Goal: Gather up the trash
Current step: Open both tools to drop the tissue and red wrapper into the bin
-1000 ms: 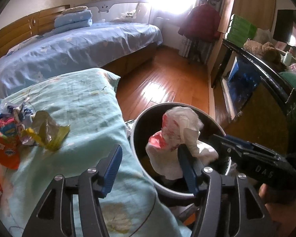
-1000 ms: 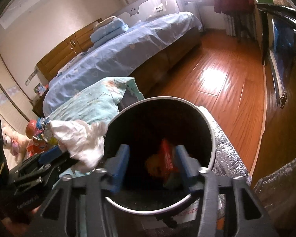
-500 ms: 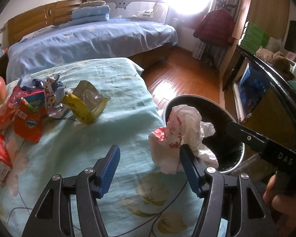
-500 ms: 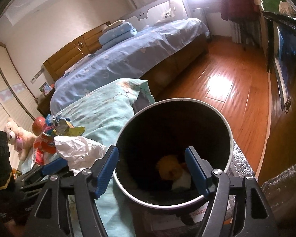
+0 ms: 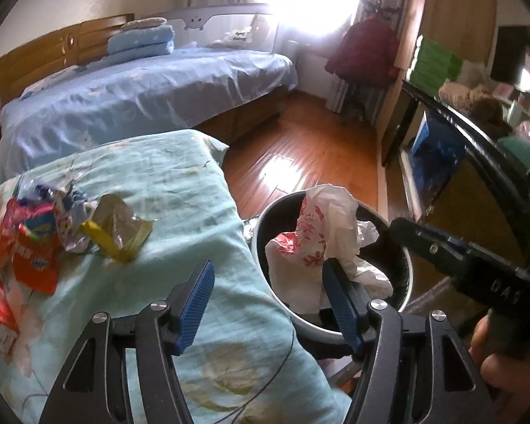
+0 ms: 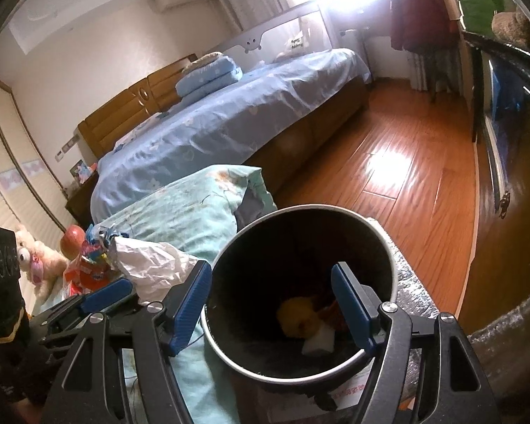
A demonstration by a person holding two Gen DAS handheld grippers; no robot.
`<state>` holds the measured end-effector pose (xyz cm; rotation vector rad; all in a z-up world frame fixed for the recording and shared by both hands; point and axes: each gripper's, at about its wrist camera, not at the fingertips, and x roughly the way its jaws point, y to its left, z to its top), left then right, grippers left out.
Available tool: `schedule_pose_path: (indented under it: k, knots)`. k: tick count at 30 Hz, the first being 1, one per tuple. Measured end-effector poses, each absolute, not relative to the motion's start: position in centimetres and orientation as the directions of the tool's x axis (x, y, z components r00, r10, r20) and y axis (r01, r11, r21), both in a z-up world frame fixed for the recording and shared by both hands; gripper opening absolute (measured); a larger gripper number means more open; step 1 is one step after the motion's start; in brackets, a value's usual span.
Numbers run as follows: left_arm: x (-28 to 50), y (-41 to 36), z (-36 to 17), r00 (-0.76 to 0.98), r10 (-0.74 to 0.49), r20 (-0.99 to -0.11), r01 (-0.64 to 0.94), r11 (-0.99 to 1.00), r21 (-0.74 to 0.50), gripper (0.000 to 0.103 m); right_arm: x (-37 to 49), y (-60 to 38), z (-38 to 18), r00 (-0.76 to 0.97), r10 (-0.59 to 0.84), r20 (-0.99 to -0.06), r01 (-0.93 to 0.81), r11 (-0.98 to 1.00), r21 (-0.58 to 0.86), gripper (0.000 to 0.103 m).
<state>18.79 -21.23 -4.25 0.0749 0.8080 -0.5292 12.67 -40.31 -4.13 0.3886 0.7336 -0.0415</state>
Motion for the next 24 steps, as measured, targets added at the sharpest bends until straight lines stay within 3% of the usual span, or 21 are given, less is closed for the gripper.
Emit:
schedule_pose_path:
  k: [9, 13, 24]
  knots:
    - [19.9, -21.7, -6.9, 0.493, -0.374, -0.786, 0.476, 0.872, -0.117, 0.065, 12.9, -40.3, -4.6, 0.738, 0.104, -0.667, 0.173, 0.926, 0.336, 0.072]
    - [19.5, -21.0, -7.0, 0.497, -0.361, -0.789, 0.487, 0.869, -0.092, 0.075, 13.0, -40.1, -4.6, 0.739, 0.112, -0.665, 0.163, 0.927, 0.337, 0.072]
    - [17.7, -17.7, -6.2, 0.532, -0.345, -0.773, 0.461, 0.884, -0.077, 0.075, 13.0, -39.6, -4.3, 0.745, 0.122, -0.656, 0.149, 0.928, 0.341, 0.072]
